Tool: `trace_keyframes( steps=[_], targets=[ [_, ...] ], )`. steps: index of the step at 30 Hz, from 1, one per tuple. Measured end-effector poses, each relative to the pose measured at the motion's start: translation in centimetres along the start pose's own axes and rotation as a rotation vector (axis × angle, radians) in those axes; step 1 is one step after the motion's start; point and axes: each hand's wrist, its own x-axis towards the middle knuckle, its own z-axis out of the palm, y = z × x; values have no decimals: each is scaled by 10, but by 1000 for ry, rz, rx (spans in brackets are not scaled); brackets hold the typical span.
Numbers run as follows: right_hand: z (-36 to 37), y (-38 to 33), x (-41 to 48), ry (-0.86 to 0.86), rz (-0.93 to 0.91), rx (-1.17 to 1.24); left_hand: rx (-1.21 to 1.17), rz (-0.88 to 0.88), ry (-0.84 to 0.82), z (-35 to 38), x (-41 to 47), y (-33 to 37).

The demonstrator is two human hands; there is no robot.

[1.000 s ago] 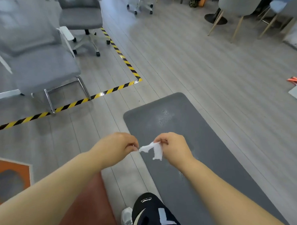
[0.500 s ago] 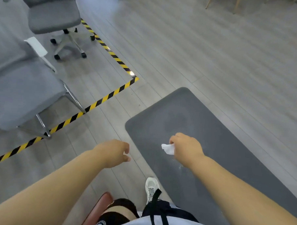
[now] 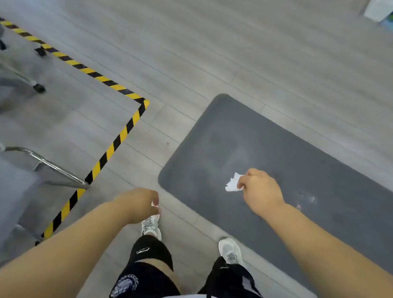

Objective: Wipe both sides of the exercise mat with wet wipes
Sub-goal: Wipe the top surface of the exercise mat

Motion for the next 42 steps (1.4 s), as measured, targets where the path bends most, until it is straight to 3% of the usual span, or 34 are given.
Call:
trace_keyframes(
  steps=[5, 10, 17, 24, 26, 30, 34, 36, 38, 39, 42],
  targets=[
    [43, -48, 41, -34, 221, 186, 224, 91, -73, -44, 70, -50],
    [101, -71, 75, -88, 284, 338, 330, 92, -128, -45, 146, -71],
    [201, -50, 136, -224, 280, 359, 292, 137, -177, 17, 258, -59],
    [316, -9, 234, -212, 270, 254, 283, 202, -178, 77, 400, -75],
    [349, 0, 270, -92, 277, 272, 310, 210, -166, 86, 449, -87],
    [394, 14, 344, 480, 206, 375, 253, 203, -71, 97, 538, -108],
    [407, 12, 415, 670, 104, 374, 287, 277, 87, 103, 614, -119],
    [416, 0, 438, 476, 59, 418, 277, 322, 170, 106, 643, -124],
    [436, -9, 457, 194, 116, 422, 292, 361, 244, 108, 665, -128],
    [446, -13, 465, 136, 136, 392, 318, 378, 275, 110, 672, -132],
    [463, -20, 485, 250, 211, 356, 405, 411, 342, 109, 688, -141]
  ],
)
